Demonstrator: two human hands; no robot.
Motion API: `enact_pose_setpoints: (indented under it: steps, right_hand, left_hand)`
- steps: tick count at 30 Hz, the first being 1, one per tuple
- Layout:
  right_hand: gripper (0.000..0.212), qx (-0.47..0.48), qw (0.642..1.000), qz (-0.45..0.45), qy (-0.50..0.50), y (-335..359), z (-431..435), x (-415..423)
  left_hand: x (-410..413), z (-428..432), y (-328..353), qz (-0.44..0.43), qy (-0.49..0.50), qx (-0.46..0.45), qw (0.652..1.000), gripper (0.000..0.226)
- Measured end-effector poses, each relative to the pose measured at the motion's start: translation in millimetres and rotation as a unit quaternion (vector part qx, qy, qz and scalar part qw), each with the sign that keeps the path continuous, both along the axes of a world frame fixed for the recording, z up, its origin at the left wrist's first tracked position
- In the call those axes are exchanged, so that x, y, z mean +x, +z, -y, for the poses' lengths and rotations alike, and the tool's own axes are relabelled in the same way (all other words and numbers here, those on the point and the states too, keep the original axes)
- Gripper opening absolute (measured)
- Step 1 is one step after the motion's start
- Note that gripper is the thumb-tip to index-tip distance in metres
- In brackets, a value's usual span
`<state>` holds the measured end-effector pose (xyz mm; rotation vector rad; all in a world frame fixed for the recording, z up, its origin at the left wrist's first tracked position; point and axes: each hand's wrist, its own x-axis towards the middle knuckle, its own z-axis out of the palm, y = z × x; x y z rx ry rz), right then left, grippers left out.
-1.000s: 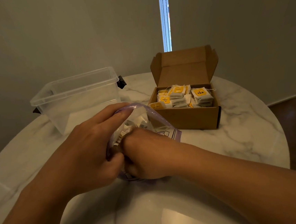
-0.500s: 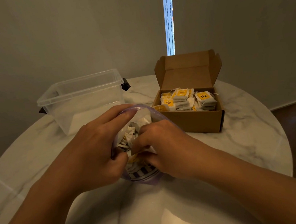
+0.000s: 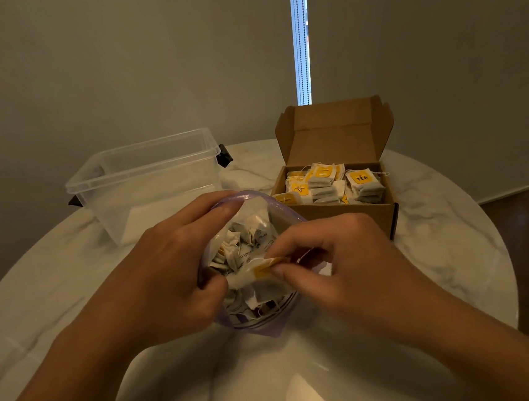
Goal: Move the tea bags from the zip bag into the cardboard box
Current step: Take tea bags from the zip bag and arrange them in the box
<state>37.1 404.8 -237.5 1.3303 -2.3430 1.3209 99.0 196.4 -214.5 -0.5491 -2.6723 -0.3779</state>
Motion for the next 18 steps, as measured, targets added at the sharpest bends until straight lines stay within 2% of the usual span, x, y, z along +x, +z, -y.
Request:
enact_pose_setpoints:
  steps: [4, 9, 13, 18]
  right_hand:
    - [0.013, -0.082, 0.987, 0.129, 0.038, 14.1, -16.5, -0.8]
    - [0.012, -0.18, 0.955, 0.229, 0.051, 37.8, -39.6, -19.3]
    - [0.013, -0.225, 0.944, 0.239, -0.027, 50.8, -53.9, -64.1]
    - [0.015, -0.146, 0.958, 0.201, -0.146, 49.9, -52.8, -114.8]
  left_hand:
    - [-0.4, -0.1, -1.9, -0.003, 0.005, 0.001, 1.0, 0.08]
    - [-0.9, 1.7, -4.3, -0.004, 0.013, 0.007, 1.0, 0.081]
    - [-1.8, 2.1, -5.7, 0.002, 0.012, 0.007, 1.0, 0.081]
    - [-1.6, 1.5, -6.2, 0.0, 0.012, 0.013, 1.0, 0.081]
